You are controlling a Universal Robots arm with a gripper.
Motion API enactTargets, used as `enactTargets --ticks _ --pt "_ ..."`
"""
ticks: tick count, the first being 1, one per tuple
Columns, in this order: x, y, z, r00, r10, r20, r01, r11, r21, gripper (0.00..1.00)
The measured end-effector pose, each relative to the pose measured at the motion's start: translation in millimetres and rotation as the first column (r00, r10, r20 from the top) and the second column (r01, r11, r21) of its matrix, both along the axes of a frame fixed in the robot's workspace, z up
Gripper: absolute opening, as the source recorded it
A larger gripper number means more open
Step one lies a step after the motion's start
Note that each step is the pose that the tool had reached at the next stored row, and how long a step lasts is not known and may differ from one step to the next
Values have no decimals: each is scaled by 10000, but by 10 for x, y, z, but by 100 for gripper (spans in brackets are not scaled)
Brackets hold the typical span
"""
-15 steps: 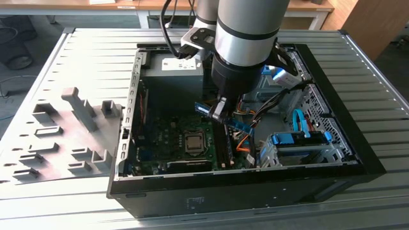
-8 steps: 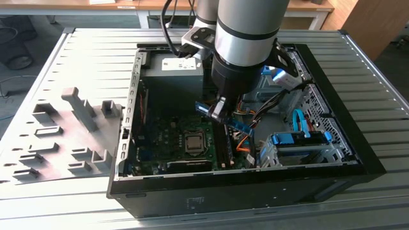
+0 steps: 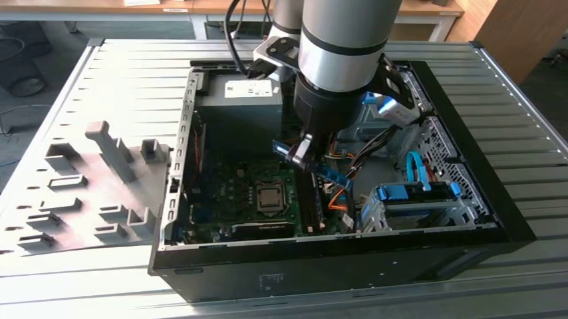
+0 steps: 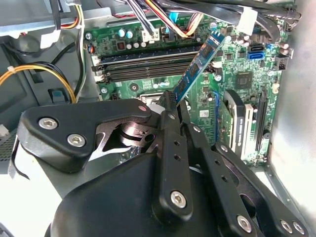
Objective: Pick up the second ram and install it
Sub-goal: 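Insert the second ram into the second slot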
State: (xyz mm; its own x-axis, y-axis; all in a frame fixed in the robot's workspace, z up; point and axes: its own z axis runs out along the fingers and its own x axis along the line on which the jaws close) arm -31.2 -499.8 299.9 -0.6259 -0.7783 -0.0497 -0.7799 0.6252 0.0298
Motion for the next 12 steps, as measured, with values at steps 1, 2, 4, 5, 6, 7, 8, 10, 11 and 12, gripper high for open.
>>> enactTargets --ticks 1,2,4,5,6,7,8,10,11,12 --pt "0 0 0 10000 -47 0 47 10000 0 14" --pt "0 0 0 10000 -91 0 91 10000 0 14" --pt "0 0 0 9998 -179 0 179 9998 0 14" --pt "0 0 -1 9998 -222 0 222 9998 0 14" --pt "0 0 -1 9996 -268 0 268 9996 0 14" --pt "0 0 -1 9995 -317 0 317 9995 0 14" --pt "0 0 -1 9993 -365 0 365 9993 0 14" --pt "0 0 -1 9988 -484 0 484 9988 -1 14" --pt "0 0 -1 9984 -562 0 562 9984 -1 14" --pt "0 0 -1 9978 -664 1 664 9978 -1 14"
